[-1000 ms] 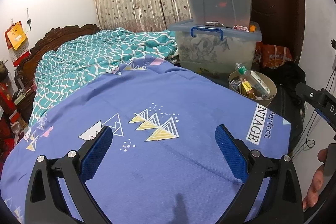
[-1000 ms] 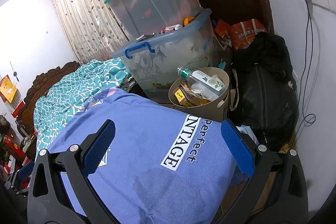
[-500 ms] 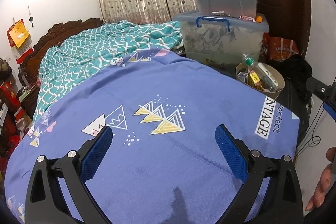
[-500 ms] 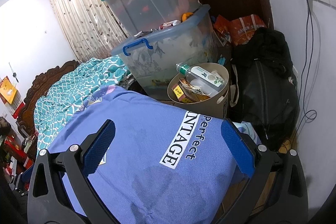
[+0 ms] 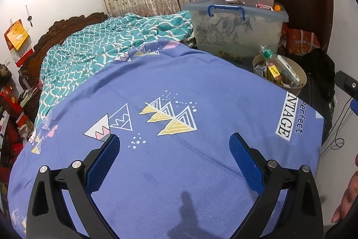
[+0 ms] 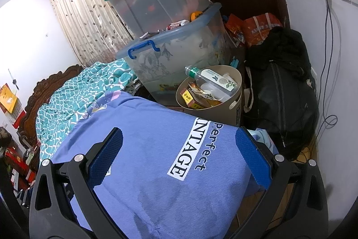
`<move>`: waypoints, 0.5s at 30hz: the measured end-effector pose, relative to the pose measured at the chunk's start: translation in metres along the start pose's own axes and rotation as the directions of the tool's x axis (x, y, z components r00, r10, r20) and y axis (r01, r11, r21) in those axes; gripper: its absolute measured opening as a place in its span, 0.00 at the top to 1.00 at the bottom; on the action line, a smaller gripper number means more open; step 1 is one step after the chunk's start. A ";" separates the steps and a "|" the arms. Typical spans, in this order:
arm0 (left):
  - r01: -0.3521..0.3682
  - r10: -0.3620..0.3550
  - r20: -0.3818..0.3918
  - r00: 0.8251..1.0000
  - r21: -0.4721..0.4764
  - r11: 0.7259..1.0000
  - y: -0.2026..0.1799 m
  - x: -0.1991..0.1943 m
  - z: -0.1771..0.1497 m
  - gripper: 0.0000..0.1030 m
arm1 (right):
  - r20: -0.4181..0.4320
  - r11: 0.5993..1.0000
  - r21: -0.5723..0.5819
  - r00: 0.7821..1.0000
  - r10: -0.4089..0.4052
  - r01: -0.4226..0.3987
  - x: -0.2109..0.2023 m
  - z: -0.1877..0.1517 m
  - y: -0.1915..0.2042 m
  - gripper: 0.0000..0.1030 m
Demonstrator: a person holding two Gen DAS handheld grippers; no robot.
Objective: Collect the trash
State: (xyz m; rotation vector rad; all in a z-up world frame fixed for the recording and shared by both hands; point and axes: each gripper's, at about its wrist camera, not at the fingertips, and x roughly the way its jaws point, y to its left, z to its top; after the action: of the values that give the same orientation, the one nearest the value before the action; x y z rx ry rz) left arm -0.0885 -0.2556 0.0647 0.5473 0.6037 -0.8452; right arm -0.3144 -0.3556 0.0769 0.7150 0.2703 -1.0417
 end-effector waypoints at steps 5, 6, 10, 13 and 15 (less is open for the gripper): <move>-0.001 0.001 -0.023 1.000 0.010 1.000 -0.004 0.007 0.000 0.08 | -0.009 1.000 0.009 1.000 -0.001 0.001 0.004 0.002 -0.003 0.03; -0.001 0.002 -0.027 1.000 0.011 1.000 -0.005 0.008 0.000 0.08 | -0.012 1.000 0.011 1.000 -0.001 0.001 0.005 0.002 -0.004 0.03; 0.000 0.001 -0.044 0.999 0.017 1.000 -0.008 0.013 -0.001 0.08 | -0.024 1.000 0.021 1.000 -0.002 0.003 0.009 0.003 -0.008 0.03; 0.000 0.002 -0.060 0.998 0.022 1.000 -0.011 0.018 -0.001 0.08 | -0.034 1.000 0.028 0.999 -0.004 0.005 0.012 0.003 -0.011 0.03; 0.000 0.001 -0.068 0.998 0.024 1.000 -0.013 0.021 -0.001 0.08 | -0.038 0.999 0.033 0.999 -0.005 0.007 0.015 0.004 -0.012 0.03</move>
State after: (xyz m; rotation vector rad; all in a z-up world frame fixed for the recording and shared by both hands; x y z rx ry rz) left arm -0.0881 -0.2726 0.0475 0.6004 0.6562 -0.8368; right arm -0.3183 -0.3725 0.0673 0.7649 0.2884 -1.0410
